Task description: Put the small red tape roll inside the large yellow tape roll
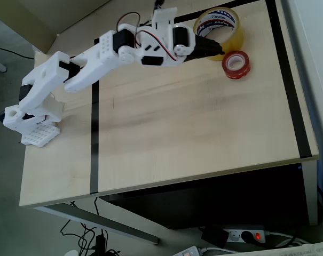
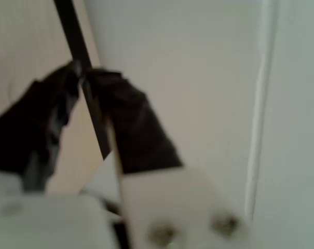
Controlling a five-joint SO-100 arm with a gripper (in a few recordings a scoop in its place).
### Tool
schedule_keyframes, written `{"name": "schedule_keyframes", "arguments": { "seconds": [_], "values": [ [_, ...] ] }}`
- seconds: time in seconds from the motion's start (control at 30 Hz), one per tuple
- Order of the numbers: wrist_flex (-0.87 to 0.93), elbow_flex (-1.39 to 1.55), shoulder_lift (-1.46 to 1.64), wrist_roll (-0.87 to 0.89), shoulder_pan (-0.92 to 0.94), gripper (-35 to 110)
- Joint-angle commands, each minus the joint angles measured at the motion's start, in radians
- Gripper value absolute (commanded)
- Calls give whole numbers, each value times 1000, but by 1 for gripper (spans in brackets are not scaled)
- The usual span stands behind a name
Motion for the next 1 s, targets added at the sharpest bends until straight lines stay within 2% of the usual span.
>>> {"name": "schedule_keyframes", "arguments": {
  "seconds": [0.0, 0.97],
  "values": [
    [-60, -86, 41, 38, -14, 0],
    [-94, -81, -129, 158, -44, 0]
  ]
}}
